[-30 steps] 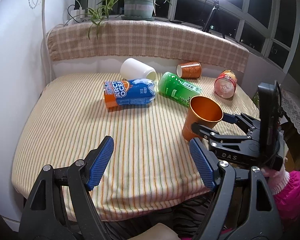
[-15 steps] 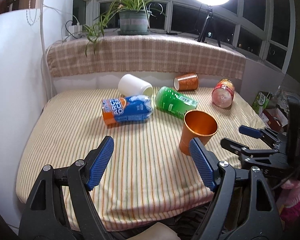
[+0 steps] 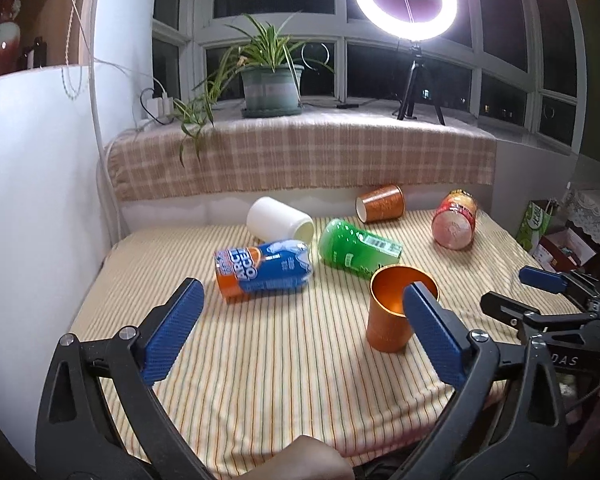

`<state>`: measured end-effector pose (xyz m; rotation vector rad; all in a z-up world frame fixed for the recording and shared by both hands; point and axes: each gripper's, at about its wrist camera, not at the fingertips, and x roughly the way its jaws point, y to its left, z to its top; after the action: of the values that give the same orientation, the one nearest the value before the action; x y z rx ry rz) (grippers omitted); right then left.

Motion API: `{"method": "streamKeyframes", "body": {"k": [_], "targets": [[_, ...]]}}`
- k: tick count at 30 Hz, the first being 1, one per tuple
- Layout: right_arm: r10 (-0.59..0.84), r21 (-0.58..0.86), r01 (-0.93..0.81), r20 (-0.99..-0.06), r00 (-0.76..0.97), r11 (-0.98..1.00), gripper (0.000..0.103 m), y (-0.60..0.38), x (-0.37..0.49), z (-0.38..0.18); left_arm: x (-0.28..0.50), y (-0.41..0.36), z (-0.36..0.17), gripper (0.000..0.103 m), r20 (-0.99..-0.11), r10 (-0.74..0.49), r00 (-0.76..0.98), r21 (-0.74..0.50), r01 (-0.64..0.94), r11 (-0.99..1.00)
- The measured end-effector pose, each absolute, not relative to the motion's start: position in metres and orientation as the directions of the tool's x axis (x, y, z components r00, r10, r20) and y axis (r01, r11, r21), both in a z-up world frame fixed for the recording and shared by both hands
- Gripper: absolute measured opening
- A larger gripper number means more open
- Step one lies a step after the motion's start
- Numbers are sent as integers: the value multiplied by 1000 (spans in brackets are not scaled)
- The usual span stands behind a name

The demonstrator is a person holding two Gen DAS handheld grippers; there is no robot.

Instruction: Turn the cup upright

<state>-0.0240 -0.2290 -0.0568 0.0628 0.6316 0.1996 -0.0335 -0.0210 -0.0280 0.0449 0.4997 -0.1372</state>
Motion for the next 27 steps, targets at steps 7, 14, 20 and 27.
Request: {"method": "streamKeyframes", "body": {"k": [7,14,20,27], "targets": [[128,87,-97,-517,846,991,85,-233,-30,-41,-38,-19,-16,101,-409,-84,909,26,103,994],[18,53,6,-437,899,999,89,-239,-36,-24,-39,-12,-8,102,-375,-49,926,23,63,998],[-40,24,53,-375,926,998,90,-238,-41,-13,-43,-8,-6,102,-348,-33,937,30,46,998],[-56,9,63,-341,938,998,90,-235,-45,-7,-44,-5,-6,103,-343,-25,939,18,33,999]]}}
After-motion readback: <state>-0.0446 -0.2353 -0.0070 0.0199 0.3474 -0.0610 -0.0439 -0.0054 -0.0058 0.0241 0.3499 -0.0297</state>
